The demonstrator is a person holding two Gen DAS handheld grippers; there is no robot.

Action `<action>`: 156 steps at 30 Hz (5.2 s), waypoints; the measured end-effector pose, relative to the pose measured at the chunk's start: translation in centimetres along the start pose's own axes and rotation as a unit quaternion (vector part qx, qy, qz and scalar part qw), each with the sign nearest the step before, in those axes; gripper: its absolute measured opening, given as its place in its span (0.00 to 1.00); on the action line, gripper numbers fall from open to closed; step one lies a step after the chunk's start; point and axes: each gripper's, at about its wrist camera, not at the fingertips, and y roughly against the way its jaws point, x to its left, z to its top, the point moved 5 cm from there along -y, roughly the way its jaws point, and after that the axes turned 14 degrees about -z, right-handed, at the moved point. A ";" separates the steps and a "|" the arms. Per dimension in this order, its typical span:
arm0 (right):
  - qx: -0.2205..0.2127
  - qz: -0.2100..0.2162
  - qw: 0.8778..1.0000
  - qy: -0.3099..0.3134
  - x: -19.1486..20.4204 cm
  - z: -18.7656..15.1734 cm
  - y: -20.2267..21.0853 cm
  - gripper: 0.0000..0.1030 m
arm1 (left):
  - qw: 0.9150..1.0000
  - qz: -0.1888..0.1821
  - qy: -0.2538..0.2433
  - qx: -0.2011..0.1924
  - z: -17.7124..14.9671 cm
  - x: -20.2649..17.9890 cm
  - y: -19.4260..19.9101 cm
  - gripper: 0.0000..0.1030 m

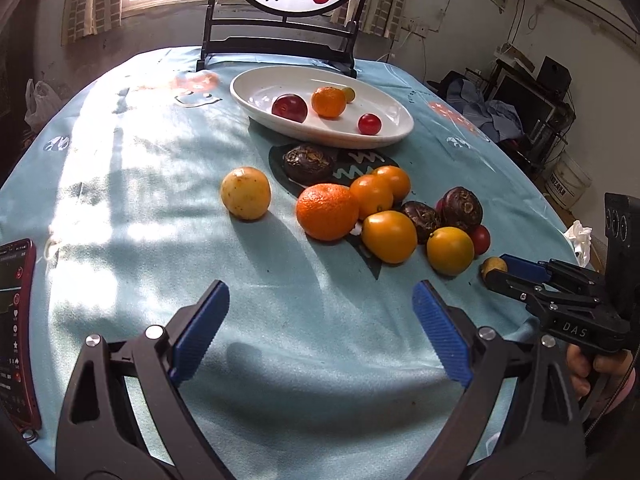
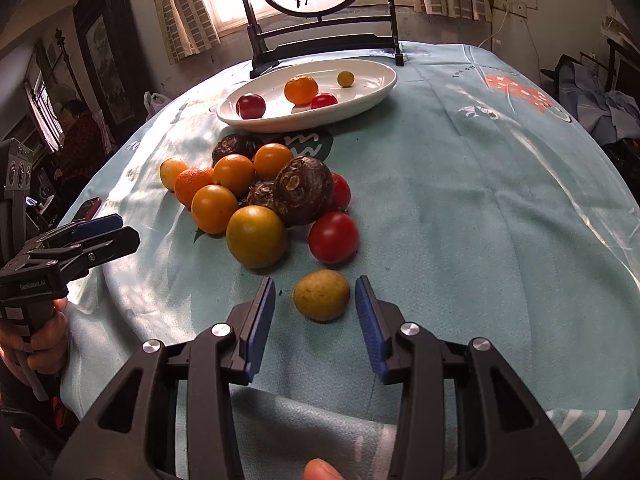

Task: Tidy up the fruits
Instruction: 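Grasp another yellow-green lime with the right tool while the left tool grasps a pale yellow fruit, then release the lime into the white plate with the right tool while the left tool releases the pale yellow fruit, then grasp a brown wrinkled fruit with the right tool while the left tool grasps a tangerine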

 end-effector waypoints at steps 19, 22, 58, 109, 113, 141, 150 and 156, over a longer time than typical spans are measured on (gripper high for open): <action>-0.001 -0.009 1.000 -0.008 -0.2 -0.1 0.0 0.28 | 0.999 -0.013 0.031 -0.006 0.8 1.6 -0.1 0.91; 0.001 -0.006 1.000 -0.010 -0.2 -0.1 -0.1 0.28 | 0.999 0.006 0.040 -0.017 2.2 3.0 0.2 0.84; 0.002 0.027 0.999 -0.027 -0.6 0.1 -0.1 0.28 | 0.997 0.027 0.066 -0.003 6.1 6.5 -3.4 0.37; -0.047 0.077 0.990 -0.104 -2.4 9.1 -3.4 0.41 | 0.995 0.083 -0.018 -0.050 12.5 0.8 -4.8 0.95; -0.034 0.092 0.989 -0.113 -2.4 7.2 -2.8 0.41 | 0.995 0.090 -0.010 -0.046 11.3 1.6 -4.2 0.96; -0.014 0.029 0.999 -0.009 1.6 6.1 -2.5 0.45 | 0.991 0.126 0.028 -0.046 8.6 5.2 -2.2 0.96; -0.020 -0.027 0.999 0.024 2.1 6.0 -2.7 0.39 | 0.991 0.123 0.027 -0.034 8.4 5.4 -2.6 0.96; -0.060 0.077 0.990 -0.098 -1.3 7.0 -1.4 0.39 | 0.999 0.048 0.002 -0.017 7.9 4.4 -3.0 0.93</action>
